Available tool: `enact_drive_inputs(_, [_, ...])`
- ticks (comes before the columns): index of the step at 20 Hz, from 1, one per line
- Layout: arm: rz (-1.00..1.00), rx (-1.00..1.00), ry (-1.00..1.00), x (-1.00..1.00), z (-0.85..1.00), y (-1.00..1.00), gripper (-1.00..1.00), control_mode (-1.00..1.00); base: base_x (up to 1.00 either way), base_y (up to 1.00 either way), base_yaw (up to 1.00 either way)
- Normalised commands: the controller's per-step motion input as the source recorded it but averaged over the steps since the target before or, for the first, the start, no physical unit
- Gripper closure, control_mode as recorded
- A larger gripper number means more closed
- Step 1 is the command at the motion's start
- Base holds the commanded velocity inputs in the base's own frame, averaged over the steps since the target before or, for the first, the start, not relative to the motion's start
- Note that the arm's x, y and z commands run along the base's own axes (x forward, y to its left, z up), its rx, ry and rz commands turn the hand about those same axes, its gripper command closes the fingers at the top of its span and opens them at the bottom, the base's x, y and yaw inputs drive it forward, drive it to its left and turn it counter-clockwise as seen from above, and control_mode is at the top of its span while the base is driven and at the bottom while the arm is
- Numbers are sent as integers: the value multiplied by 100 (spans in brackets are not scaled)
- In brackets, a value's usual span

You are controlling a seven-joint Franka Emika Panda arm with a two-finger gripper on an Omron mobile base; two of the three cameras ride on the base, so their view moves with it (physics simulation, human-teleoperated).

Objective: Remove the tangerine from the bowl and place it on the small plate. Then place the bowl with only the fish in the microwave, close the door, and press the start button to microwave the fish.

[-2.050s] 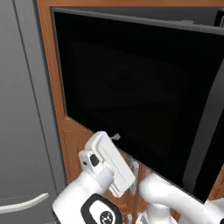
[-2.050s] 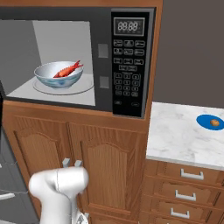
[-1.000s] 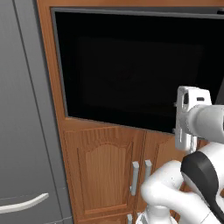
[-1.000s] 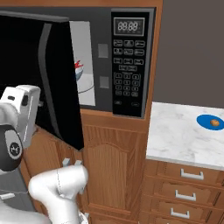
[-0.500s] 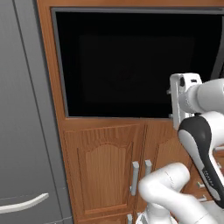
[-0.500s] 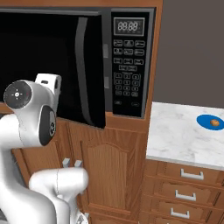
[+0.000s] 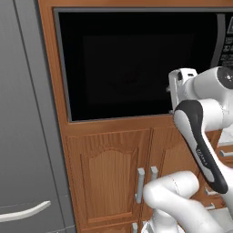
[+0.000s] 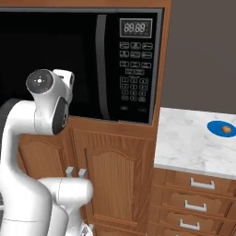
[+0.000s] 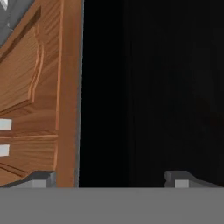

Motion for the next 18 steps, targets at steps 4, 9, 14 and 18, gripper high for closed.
enact_drive_inputs(4, [2, 0, 5, 27, -18, 0, -100, -100, 0, 0, 0])
enact_drive_inputs(9, [0, 0, 0, 9, -26, 2, -100, -100, 0, 0, 0])
enact_drive_inputs(14, [-1, 0, -20, -95, -23, -11, -100, -100, 0, 0, 0])
enact_drive_inputs(18, [-5, 8, -24, -100, -4, -81, -100, -100, 0, 0, 0])
